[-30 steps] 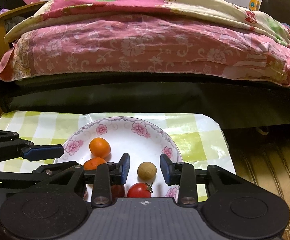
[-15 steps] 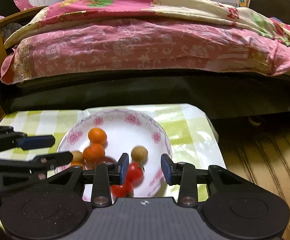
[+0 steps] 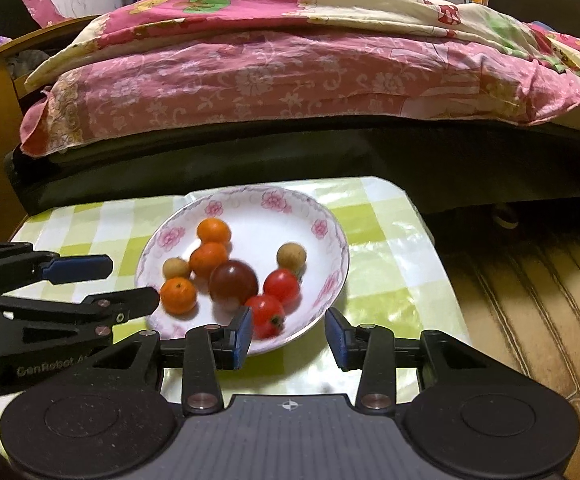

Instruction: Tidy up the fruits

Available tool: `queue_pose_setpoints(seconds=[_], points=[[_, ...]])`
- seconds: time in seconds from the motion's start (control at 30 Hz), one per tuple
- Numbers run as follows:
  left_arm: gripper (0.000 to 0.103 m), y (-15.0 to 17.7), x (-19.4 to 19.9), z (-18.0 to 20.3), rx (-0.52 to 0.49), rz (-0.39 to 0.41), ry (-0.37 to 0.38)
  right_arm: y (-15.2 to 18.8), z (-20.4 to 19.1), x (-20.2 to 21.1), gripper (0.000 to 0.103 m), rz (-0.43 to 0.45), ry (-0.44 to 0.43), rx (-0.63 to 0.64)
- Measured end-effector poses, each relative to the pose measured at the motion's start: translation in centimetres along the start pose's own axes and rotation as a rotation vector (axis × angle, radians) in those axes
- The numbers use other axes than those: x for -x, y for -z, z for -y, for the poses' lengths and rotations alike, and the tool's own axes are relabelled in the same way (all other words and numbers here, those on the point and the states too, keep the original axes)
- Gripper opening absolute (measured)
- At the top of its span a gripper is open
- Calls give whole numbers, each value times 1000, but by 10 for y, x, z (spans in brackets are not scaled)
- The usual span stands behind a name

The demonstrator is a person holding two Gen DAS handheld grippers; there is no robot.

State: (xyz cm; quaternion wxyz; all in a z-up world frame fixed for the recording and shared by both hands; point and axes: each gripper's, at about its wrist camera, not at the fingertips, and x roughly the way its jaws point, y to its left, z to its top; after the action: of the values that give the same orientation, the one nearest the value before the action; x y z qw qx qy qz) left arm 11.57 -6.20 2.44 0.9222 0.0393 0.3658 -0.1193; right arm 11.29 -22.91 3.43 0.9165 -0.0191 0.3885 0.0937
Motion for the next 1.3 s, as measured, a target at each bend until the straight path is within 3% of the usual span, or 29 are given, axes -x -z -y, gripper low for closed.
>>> queue_pose_setpoints(seconds=[0.4,0.77,1.3], points=[[80,26,14,14,-10,-23,-40,27,-9,18,37,-41,-4,-57],[90,39,31,19,28,-40,-51,47,-14,38,37,-52,9,-108],[92,57,52,23,80,-74,-52,69,-19,62,40,-53,2,-162]])
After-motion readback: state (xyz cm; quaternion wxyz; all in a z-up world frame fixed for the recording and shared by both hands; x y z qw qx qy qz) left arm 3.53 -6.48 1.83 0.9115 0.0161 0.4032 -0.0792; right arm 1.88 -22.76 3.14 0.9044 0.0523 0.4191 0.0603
